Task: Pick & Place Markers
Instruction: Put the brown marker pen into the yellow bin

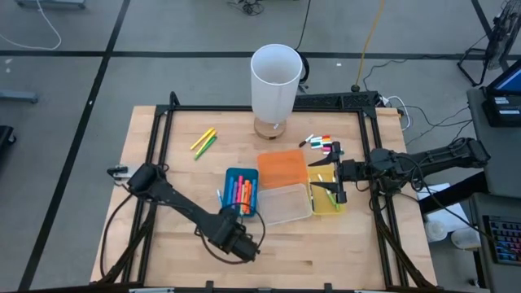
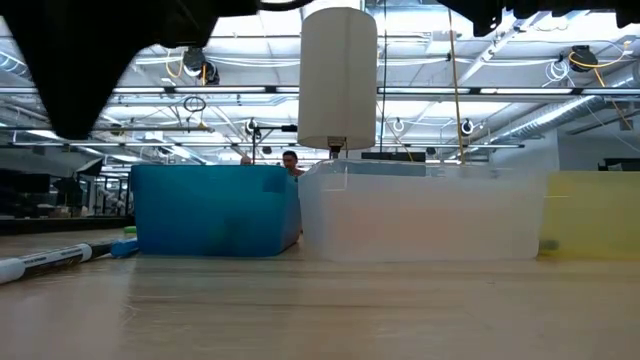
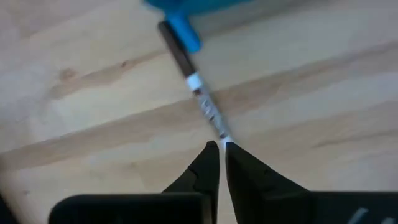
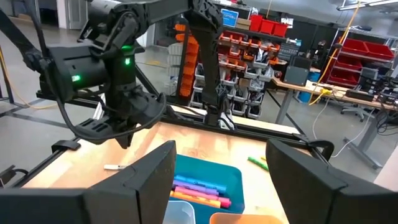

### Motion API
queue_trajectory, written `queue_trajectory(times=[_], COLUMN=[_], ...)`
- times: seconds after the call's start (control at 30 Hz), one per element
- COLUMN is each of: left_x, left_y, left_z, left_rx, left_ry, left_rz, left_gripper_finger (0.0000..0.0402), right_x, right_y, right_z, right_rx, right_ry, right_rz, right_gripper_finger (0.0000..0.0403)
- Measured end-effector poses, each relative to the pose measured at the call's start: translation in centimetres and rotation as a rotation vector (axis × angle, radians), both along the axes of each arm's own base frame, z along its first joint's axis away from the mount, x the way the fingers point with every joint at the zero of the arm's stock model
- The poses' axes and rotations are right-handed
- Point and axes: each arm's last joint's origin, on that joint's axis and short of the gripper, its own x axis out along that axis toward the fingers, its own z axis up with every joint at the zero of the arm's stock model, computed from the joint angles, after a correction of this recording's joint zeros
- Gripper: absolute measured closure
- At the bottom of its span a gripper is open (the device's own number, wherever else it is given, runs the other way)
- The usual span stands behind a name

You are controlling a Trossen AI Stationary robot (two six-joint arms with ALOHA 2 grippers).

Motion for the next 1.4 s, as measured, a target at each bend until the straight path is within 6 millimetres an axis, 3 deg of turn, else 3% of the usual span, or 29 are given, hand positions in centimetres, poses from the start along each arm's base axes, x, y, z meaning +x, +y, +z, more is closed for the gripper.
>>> queue_trajectory(times=[0.13,0.4,0.53,0.87,1.17,1.4], left_x=[0.6,0.9,0.3,-0.4,-1.1,-0.6], left_y=[0.9,2.0,2.2,2.5,3.1,3.5], left_z=[0.0,-0.5,-1.9,-5.8,-7.0,-8.0], left_rx=[-0.005,0.014,0.037,-0.008,-0.008,-0.05], left_ry=[-0.012,0.008,0.046,0.046,0.097,0.011], left_rz=[0.028,0.125,0.133,0.128,0.149,0.145], left_gripper_finger=[0.0331,0.0202,0.0174,0.0182,0.0207,0.0232], right_x=[0.0,0.0,0.0,0.0,0.0,0.0], right_y=[0.0,0.0,0.0,0.0,0.0,0.0], right_z=[0.0,-0.1,-0.1,-0.1,-0.1,-0.2], right_rx=[-0.005,-0.002,-0.002,0.021,0.019,0.018], right_ry=[-0.001,0.008,0.008,0.009,0.007,0.019], right_rz=[0.0,0.0,0.001,0.001,0.001,0.001], right_gripper_finger=[0.0165,0.0165,0.0165,0.0165,0.0165,0.0165])
